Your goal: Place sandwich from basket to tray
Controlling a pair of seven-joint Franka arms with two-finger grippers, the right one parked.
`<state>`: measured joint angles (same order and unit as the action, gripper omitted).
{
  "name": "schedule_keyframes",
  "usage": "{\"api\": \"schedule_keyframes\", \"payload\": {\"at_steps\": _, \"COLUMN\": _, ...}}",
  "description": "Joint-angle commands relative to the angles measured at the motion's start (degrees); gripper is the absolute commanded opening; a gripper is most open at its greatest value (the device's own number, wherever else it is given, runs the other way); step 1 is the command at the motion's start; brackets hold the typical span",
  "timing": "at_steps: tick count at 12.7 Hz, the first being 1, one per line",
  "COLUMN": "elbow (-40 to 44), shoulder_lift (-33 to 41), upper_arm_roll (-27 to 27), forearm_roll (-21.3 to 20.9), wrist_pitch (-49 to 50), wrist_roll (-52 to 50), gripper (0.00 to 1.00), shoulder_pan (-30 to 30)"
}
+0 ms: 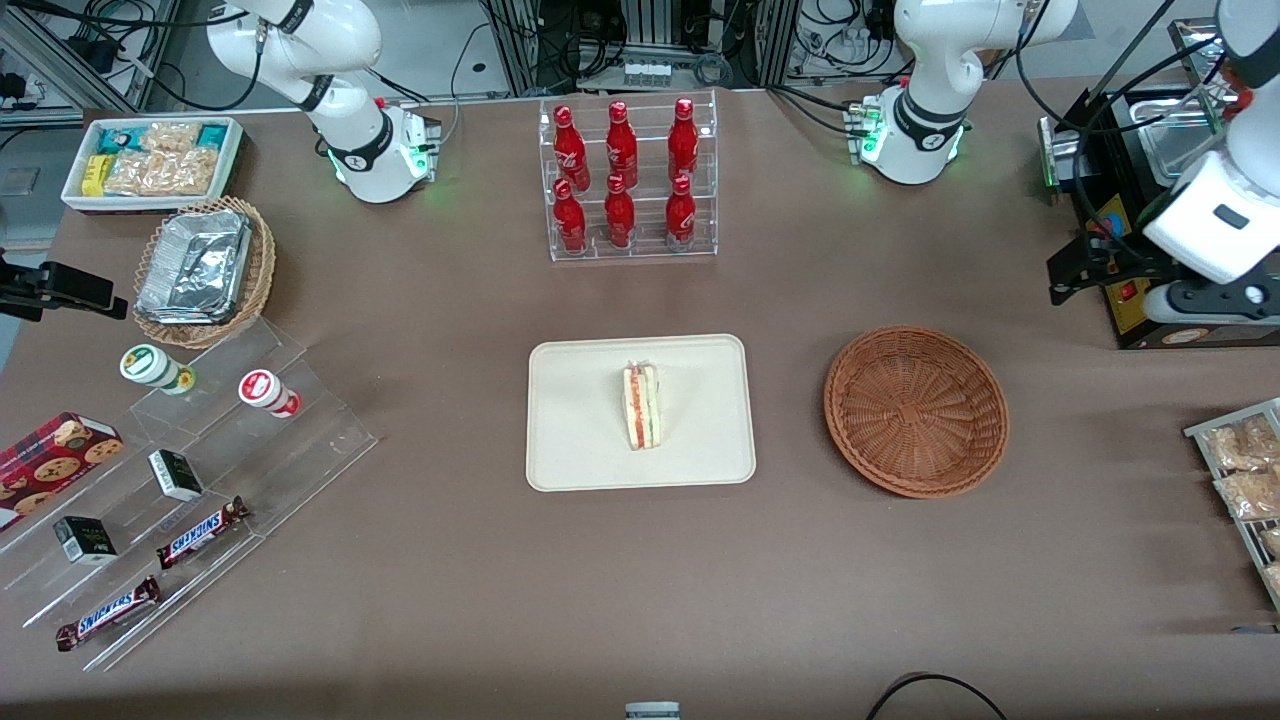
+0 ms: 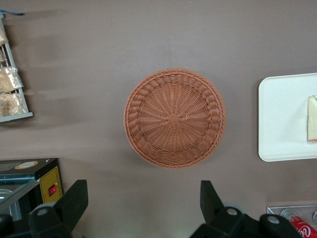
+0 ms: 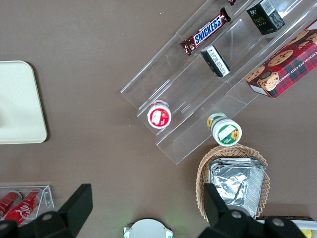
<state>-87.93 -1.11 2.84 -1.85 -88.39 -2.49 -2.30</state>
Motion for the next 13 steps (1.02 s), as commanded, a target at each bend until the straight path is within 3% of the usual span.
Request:
{"api": "schedule_keyframes", "payload": {"at_steps": 1, "elbow": 0.74, "shoulder_lift": 0.93, "upper_arm_roll": -0.47, "forearm_roll": 0.71, "wrist_pitch": 0.15, "wrist_roll": 1.60, "gripper": 1.00, "shoulder_pan": 0.37}}
{"api": "schedule_keyframes", "payload": {"at_steps": 4, "elbow": 0.65, "shoulder_lift": 1.46, "upper_arm_roll": -0.56, "forearm_roll": 0.09, "wrist_pitch": 0.41, "wrist_roll": 7.13, "gripper": 1.00, "shoulder_pan": 0.89}}
{"api": "schedule_keyframes", "payload": {"at_steps": 13, "elbow": 0.65, "shoulder_lift": 1.37, "upper_arm_roll": -0.56, "forearm_roll": 0.35, "wrist_pitch": 2.69, "wrist_roll": 4.15, "gripper": 1.00, "shoulder_pan": 1.33}}
